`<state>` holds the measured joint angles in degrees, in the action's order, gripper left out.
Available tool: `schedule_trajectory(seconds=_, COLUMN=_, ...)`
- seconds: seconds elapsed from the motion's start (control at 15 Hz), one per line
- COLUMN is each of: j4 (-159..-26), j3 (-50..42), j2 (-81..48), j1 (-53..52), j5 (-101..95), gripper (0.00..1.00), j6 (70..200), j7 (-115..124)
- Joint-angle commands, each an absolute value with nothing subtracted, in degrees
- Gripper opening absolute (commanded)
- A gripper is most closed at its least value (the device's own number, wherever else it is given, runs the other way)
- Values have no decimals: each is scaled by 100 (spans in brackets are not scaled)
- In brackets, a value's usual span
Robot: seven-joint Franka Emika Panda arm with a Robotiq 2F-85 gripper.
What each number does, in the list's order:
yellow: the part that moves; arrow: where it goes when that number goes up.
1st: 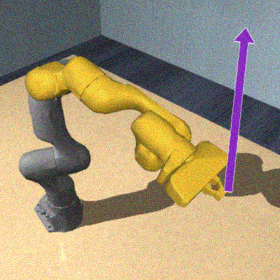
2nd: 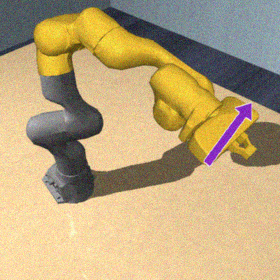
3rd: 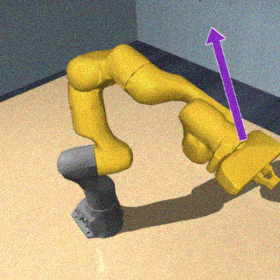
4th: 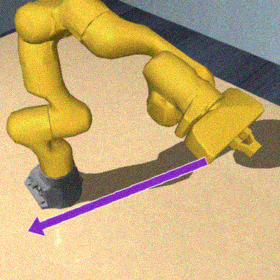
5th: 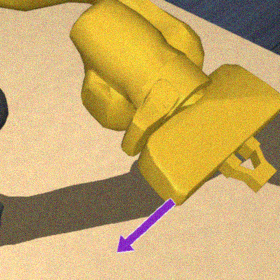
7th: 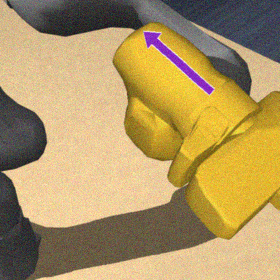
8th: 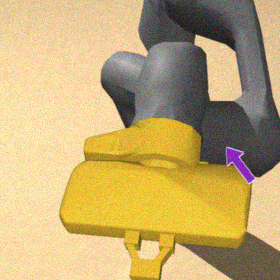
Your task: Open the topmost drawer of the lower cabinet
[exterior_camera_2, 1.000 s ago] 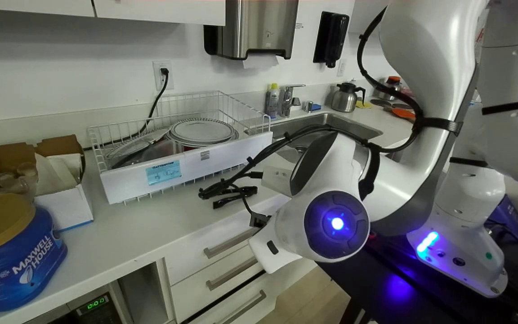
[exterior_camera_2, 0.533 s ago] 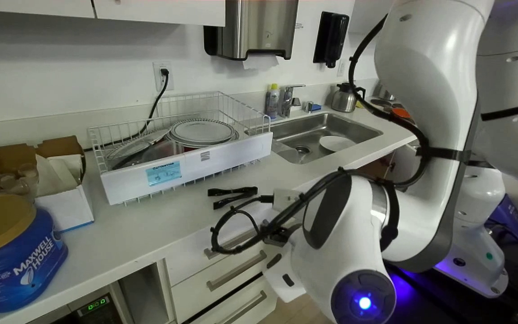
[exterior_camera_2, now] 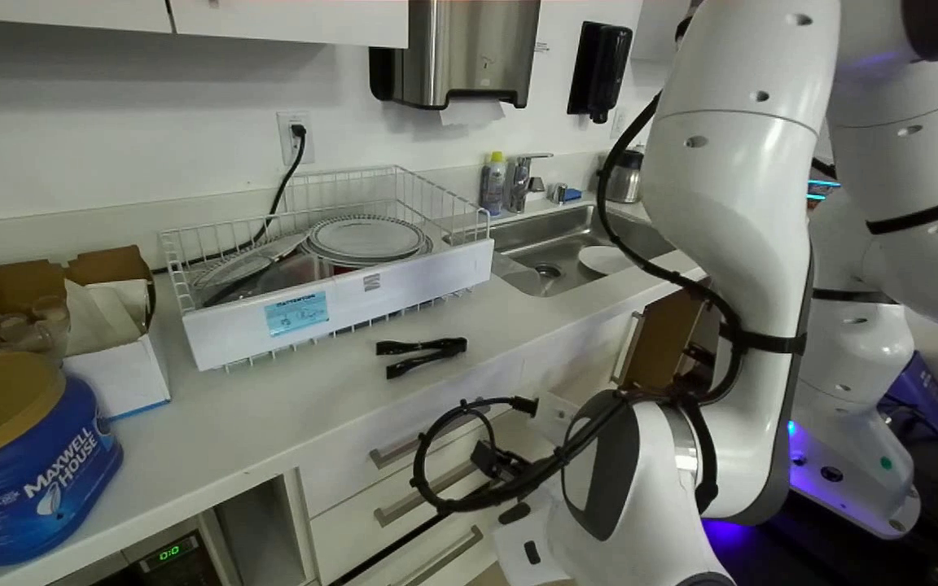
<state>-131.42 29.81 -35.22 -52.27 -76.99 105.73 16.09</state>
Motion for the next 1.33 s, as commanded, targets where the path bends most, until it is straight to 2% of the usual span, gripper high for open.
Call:
schedule_trajectory(seconds=0.0, j4=-13003, j3=2654, j2=-3847, j1=-5351, j5=-8323, gripper=100, j6=11012, j7=2911)
schedule_trajectory(seconds=0.4, j4=-12634, j3=2462, j2=-4480, j1=-5277, j5=-9221, gripper=100, j6=11203, j7=5128)
schedule_trajectory(seconds=0.8, j4=-12537, j3=2547, j2=-4576, j1=-5266, j5=-9196, gripper=100, j6=10993, j7=5043)
schedule_trajectory(seconds=1.27, j4=-12714, j3=2469, j2=-4611, j1=-5479, j5=-10408, gripper=100, j6=10608, j7=7234)
